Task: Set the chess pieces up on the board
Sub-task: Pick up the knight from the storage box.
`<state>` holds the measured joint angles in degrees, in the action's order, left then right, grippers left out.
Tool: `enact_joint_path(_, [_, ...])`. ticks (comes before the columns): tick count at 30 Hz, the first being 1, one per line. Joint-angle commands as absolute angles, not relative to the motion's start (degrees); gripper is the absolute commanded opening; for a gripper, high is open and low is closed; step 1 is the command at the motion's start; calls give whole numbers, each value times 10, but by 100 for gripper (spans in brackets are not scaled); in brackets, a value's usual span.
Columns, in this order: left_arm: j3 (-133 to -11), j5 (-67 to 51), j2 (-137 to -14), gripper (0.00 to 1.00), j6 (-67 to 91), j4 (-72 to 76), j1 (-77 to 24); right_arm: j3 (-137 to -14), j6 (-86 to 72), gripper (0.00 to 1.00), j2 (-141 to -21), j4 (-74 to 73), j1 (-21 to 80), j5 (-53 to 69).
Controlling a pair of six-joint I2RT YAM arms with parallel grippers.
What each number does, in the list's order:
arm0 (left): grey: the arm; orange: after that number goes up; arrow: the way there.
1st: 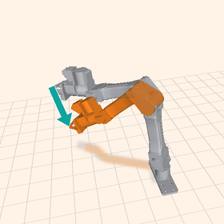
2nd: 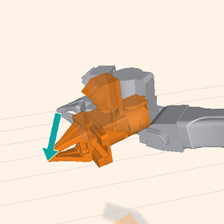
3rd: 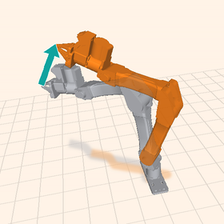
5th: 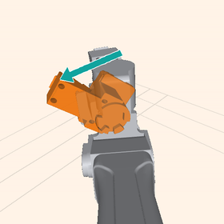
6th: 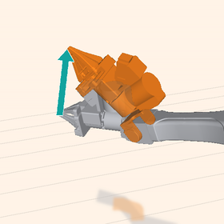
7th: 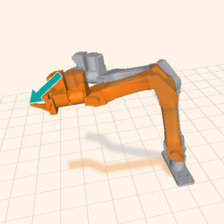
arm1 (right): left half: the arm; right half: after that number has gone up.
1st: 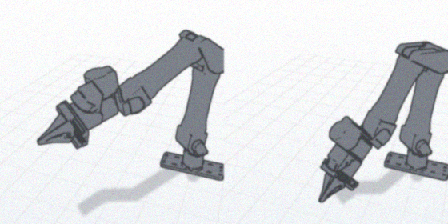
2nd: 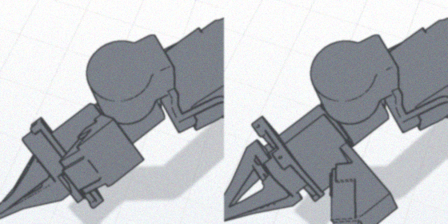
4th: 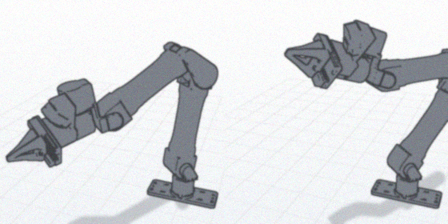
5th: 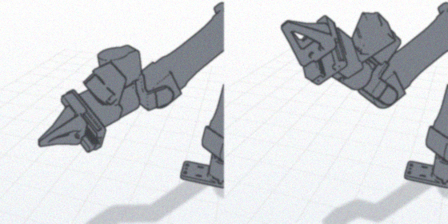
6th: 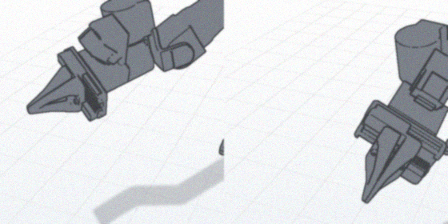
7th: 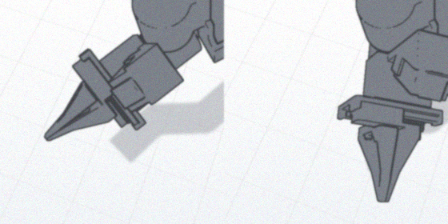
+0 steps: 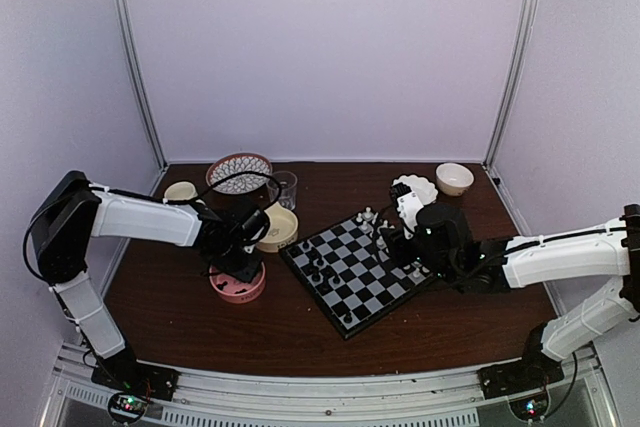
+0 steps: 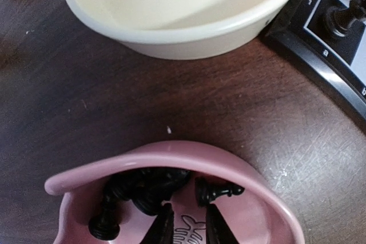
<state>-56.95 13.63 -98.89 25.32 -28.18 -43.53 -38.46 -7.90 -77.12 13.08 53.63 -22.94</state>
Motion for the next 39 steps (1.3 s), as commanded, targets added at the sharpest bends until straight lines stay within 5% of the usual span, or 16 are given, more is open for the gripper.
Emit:
enact_joint_path(1, [-570, 155, -969, 20, 262, -282, -432, -398, -85, 53, -759, 130, 533, -228])
enact_joint_path(11, [-497, 146, -859, 17, 245, -207, -432, -398, -85, 53, -757, 129, 531, -225])
enact_joint_path(16, [-503, 129, -877, 31, 252, -199, -432, -399, -85, 53, -759, 130, 530, -223])
enact_joint_path(39, [-535, 153, -968, 44, 315, -155, -432, -401, -86, 53, -762, 130, 528, -218])
